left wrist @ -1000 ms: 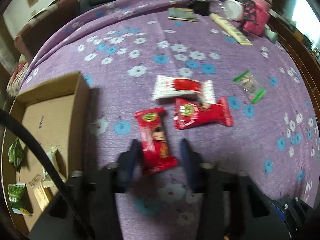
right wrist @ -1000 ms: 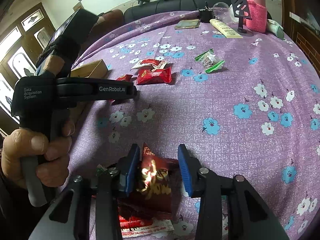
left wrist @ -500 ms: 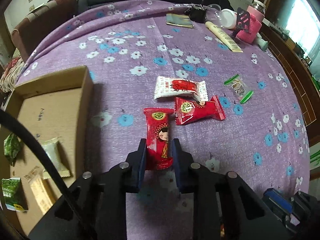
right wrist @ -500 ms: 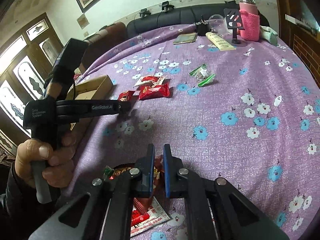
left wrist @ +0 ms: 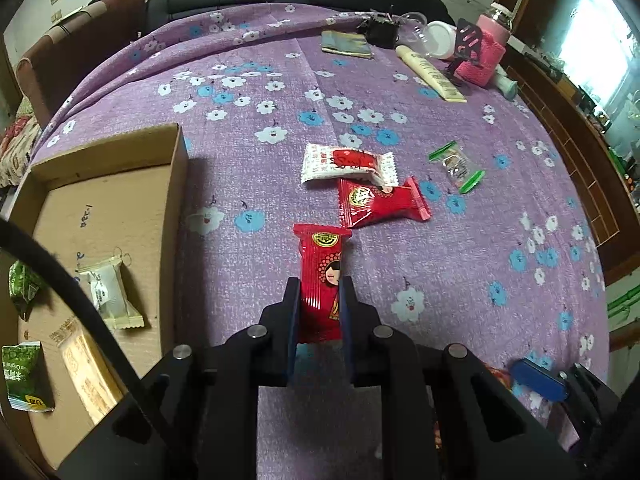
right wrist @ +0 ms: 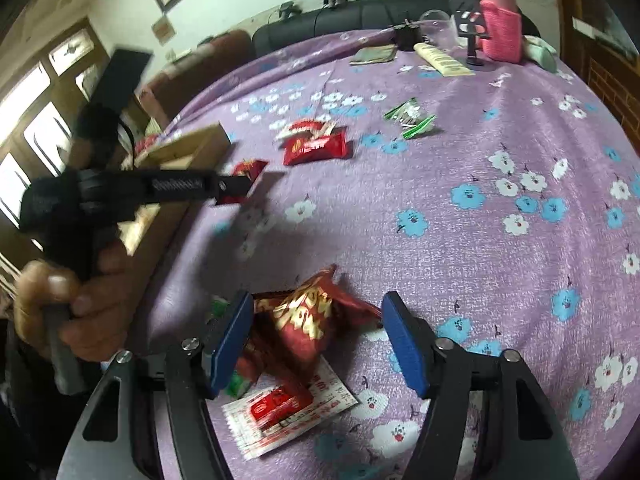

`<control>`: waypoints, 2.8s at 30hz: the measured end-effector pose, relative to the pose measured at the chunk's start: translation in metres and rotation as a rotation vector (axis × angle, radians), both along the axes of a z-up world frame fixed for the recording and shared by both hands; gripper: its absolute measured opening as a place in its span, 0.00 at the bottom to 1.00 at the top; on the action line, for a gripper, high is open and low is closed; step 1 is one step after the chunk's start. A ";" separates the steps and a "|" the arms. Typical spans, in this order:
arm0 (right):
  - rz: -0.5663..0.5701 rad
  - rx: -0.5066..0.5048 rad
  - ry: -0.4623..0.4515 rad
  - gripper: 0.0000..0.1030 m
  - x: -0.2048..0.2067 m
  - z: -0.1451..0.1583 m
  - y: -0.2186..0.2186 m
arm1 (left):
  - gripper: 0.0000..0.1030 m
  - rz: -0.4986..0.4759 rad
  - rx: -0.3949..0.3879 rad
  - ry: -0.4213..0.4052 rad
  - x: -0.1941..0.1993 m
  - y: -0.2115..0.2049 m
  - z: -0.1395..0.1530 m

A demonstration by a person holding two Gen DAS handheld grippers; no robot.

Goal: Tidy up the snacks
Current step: 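Lift the red bar with the left tool while the right tool carries the red foil packet over the tray, then open both tools to drop the red bar and red foil packet into the tray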

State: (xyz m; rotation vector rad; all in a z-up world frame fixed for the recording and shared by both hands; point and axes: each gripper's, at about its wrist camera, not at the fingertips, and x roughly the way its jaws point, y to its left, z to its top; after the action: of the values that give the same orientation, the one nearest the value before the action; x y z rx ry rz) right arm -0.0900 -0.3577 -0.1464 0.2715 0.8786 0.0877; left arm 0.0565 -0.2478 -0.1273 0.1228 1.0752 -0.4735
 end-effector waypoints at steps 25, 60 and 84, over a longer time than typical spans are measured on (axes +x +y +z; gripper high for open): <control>0.002 -0.086 -0.018 0.32 -0.011 0.001 0.000 | 0.19 0.001 -0.091 -0.060 -0.030 0.044 0.043; 0.339 0.056 -0.232 0.32 0.036 0.078 0.130 | 0.20 0.276 -0.032 -0.148 -0.045 0.189 0.054; 0.409 0.035 -0.133 0.32 0.102 0.050 0.174 | 0.20 0.307 -0.014 -0.121 -0.021 0.217 0.043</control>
State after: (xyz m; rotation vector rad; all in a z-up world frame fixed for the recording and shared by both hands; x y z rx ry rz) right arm 0.0118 -0.1839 -0.0964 0.1139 0.7901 0.4962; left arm 0.0356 -0.0310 -0.0846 -0.0269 0.9517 -0.1943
